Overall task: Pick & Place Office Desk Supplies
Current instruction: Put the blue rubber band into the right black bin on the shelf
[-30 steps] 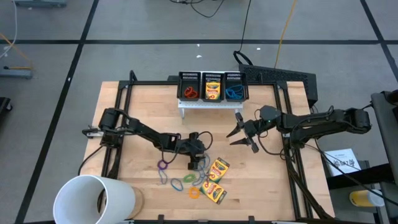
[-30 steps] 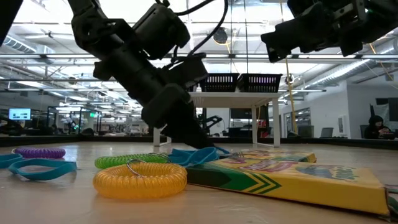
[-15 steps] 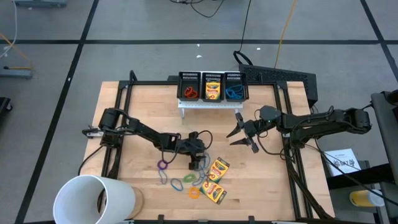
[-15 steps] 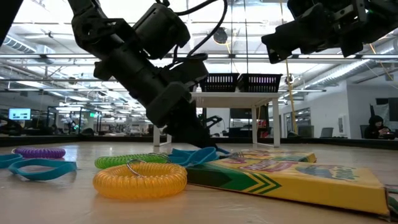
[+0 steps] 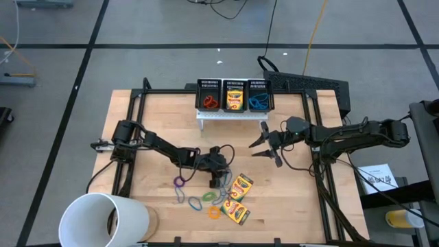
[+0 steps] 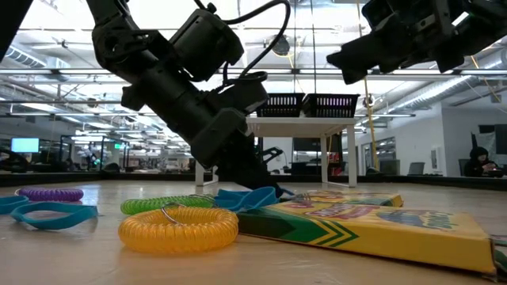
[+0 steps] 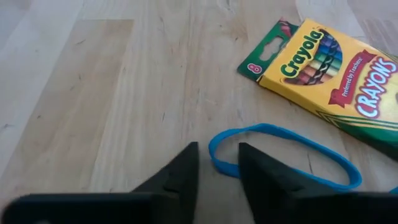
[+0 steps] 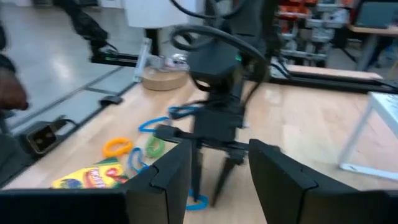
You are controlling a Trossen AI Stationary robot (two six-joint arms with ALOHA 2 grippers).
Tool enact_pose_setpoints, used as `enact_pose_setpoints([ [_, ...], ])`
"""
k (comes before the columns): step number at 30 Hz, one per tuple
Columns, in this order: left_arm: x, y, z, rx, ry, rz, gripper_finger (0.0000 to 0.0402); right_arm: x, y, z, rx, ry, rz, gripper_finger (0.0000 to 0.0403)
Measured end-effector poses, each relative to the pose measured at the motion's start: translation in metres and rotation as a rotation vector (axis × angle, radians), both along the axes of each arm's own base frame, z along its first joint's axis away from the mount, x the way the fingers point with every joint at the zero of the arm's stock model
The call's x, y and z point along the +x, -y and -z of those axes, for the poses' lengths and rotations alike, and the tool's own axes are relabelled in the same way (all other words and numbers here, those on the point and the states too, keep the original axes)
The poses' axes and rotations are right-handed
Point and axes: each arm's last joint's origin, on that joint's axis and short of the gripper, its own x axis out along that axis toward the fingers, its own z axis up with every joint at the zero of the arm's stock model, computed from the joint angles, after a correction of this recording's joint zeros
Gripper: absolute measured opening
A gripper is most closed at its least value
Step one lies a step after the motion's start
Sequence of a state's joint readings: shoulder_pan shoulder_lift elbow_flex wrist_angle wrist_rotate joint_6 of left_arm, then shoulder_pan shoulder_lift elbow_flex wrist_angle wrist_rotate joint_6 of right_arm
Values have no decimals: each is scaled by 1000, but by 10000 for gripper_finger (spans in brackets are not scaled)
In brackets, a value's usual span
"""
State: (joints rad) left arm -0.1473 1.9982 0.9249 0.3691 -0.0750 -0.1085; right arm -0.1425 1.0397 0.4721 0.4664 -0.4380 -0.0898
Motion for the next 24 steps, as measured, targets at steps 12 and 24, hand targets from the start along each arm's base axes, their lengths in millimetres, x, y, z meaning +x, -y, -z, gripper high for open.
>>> enact_pose_setpoints([
  [12,-2,-6,-16,80,31,5,14,0,1,1,21,-15,23,153],
  [24,-14,-14,-111,395,309,-57,4,0,1,-1,19,2,25,153],
])
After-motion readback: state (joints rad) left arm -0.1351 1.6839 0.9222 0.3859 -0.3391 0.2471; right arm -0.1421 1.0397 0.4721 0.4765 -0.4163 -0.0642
